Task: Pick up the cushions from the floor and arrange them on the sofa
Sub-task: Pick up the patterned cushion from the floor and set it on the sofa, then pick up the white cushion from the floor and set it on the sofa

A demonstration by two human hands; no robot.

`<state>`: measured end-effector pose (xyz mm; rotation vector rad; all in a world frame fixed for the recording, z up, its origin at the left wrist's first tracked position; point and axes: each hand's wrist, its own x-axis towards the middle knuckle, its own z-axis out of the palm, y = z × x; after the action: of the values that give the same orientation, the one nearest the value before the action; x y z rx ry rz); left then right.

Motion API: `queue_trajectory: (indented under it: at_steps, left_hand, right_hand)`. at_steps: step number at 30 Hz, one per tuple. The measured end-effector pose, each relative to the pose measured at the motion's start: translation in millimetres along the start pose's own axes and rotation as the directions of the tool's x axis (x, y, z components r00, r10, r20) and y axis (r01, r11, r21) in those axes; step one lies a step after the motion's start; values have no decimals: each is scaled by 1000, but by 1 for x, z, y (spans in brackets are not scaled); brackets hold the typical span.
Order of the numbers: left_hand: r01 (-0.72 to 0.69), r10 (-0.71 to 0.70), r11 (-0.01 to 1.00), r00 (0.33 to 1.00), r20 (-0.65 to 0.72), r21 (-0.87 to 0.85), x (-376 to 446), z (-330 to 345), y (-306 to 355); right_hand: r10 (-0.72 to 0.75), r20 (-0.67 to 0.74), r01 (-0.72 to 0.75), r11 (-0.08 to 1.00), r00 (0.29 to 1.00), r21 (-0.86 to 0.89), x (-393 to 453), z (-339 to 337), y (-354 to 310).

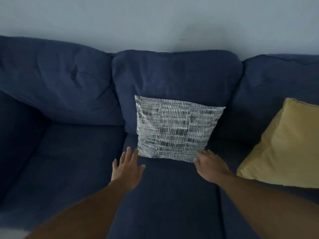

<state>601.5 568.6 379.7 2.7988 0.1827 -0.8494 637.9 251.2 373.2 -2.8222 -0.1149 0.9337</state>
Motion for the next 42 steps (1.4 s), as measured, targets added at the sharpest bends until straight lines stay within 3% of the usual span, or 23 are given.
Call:
queue_trajectory:
  at_steps: [7,11,15,23,31,42]
  left_hand:
    - [124,-127,984,992,-16,-128,-56,-12,-68]
    - [263,-275,942,961,-29,-209,-113,-3,-137]
    - [436,-448,845,893,35,-311,-173,28,-205]
    - [631,-651,620,745,144,-467,-287,102,-323]
    - [696,-719,403,643,265,-595,-371,162,-398]
    - [687,-743,148,552,379,-711,-387,214,-454]
  right_hand:
    - [-220,82,227,970,972,-86,8,-30,-115]
    - [-347,106,360,922,932,-142,6,-19,-206]
    - [-436,205,475,853,877,-216,-18,8,-298]
    - [-536,377,642,720,755,-263,-94,86,-465]
    - [-532,454,686,663,714,-300,-159,175,-579]
    - [-412,523,578,790,746,-203,-163,283,-656]
